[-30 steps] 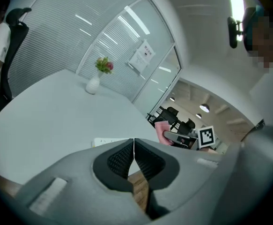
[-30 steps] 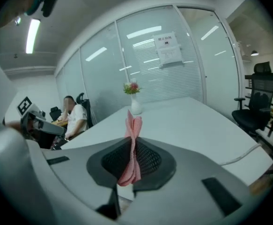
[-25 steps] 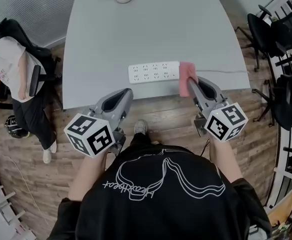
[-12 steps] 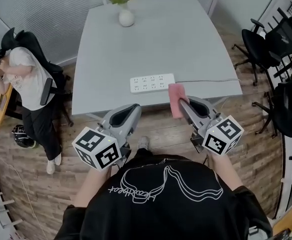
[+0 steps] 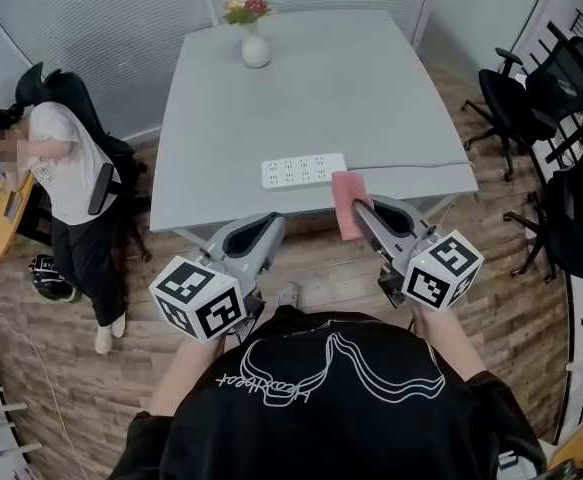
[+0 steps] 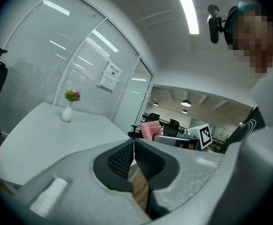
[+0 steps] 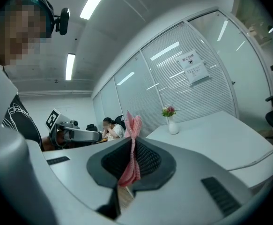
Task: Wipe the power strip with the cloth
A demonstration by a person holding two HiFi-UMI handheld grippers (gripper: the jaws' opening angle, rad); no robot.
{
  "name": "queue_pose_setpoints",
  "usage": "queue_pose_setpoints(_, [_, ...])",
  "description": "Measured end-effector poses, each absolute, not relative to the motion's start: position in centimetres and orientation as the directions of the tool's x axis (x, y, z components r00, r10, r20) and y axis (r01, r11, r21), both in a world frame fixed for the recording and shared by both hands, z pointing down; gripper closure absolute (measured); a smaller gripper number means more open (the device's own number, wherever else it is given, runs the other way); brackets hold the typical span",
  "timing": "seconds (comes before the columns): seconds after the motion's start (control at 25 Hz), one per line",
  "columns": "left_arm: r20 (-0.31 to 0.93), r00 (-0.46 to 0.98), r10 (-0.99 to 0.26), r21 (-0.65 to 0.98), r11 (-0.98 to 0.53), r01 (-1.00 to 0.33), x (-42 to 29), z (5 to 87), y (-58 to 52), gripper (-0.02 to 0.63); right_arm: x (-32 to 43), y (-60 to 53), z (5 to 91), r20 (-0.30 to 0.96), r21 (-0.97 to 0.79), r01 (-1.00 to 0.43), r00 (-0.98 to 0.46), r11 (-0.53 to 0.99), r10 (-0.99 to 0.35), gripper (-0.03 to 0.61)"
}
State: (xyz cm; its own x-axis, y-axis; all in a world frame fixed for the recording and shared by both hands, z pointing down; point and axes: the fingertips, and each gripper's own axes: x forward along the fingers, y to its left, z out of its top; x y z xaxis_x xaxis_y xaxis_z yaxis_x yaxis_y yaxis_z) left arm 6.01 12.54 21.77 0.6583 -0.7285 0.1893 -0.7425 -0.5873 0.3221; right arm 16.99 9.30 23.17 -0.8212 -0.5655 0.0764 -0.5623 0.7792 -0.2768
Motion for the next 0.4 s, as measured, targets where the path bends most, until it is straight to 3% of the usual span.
queue_pose_setpoints(0.4, [0.19,0.653,-0.733,0.304,-0.589,-0.749,6.51,20.99,13.16,0.598,17.46,9.91,22.31,0.072,-0.275,-0.566,-0.818,0.777,-0.57,0.549])
